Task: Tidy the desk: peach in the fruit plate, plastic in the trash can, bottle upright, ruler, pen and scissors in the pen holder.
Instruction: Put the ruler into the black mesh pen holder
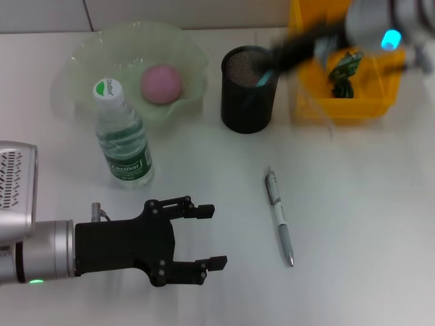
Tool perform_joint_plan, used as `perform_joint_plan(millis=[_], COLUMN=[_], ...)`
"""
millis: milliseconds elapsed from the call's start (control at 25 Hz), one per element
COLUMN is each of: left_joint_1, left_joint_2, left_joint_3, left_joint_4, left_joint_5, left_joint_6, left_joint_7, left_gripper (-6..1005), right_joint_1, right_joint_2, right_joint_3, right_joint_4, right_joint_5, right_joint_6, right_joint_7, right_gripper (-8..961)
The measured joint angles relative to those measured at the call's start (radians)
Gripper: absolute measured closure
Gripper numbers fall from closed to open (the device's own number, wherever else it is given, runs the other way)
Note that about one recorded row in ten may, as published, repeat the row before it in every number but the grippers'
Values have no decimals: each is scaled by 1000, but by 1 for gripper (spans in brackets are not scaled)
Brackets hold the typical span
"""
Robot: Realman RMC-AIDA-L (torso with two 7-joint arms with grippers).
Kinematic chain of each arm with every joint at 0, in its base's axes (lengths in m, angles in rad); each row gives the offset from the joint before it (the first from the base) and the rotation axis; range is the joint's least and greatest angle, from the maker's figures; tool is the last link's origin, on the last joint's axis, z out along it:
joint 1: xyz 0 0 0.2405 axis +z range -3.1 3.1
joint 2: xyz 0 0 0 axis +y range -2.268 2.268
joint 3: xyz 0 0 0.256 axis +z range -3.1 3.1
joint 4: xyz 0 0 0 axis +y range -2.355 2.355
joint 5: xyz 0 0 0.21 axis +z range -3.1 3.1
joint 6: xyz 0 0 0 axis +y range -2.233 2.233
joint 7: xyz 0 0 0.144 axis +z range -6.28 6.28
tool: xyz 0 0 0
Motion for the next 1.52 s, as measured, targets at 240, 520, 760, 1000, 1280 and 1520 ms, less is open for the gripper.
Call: perform_joint_plan(millis=[240,520,760,1000,1280,1520], left_joint_1=[2,2,-9,-13,-15,-16], left_joint_2=[-1,-2,-2,-2,-1,-1], left_joint_3=[0,-2,-2,-3,-5,-7], left_joint_4=[-2,-2,-25,-31,-31,-30], left_joint_5=[-5,-9,-9,-8,-7,-3], left_joint_6=[0,11,11,12,12,12], left_joint_7=[2,-6,-9,-9,-17,-17], left_gripper=[201,201,201,201,202,202], right_joint_1=[-90,-110,-41,118,149,168], right_joint_2=[-3,1,-1,-2,3,4], right_joint_3=[31,7,1,8,-4,-34], right_joint_4=[13,364,873,1262,1302,1333], right_joint_5=[362,1081,1730,1908,1906,1903], right_joint_6=[294,414,111,-1,34,48], right_joint_7=[-311,-1145,-1934,-2189,-2176,-2154], right_gripper=[568,565,558,552,544,538])
